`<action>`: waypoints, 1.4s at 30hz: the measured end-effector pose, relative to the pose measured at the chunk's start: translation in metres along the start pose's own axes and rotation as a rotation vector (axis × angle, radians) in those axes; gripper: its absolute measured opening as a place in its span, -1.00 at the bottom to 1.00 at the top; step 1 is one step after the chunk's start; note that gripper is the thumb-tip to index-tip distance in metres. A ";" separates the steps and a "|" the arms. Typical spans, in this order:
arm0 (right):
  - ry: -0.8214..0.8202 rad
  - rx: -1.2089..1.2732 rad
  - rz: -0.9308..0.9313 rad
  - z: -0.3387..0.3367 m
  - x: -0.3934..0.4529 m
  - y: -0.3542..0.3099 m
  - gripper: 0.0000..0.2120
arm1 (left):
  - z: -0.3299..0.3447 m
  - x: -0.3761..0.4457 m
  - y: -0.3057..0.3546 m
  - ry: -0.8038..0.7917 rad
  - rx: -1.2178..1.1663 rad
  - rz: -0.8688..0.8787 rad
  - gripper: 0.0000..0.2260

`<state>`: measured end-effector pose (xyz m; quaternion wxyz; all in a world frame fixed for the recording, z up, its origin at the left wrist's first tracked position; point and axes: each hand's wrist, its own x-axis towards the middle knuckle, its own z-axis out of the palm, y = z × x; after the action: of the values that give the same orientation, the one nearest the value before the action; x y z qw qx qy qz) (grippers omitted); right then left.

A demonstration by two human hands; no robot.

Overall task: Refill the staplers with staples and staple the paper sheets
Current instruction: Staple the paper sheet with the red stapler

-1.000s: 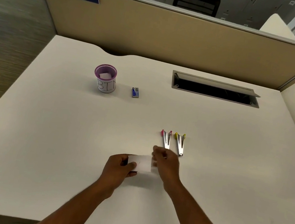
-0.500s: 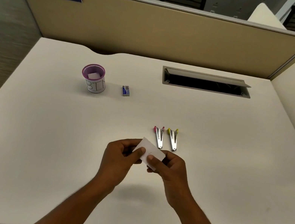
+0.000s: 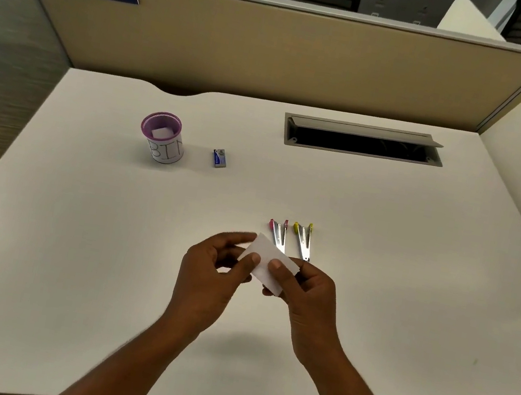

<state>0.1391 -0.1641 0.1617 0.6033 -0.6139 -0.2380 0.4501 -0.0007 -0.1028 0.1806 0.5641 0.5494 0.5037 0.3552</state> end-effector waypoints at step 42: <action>-0.050 -0.027 -0.026 0.020 -0.008 -0.007 -0.90 | -0.006 0.009 0.004 -0.004 -0.391 -0.295 -0.78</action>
<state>0.1200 -0.1587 0.1726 0.5945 -0.6073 -0.2673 0.4542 -0.0035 -0.0916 0.1838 0.7064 0.3510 0.4990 0.3589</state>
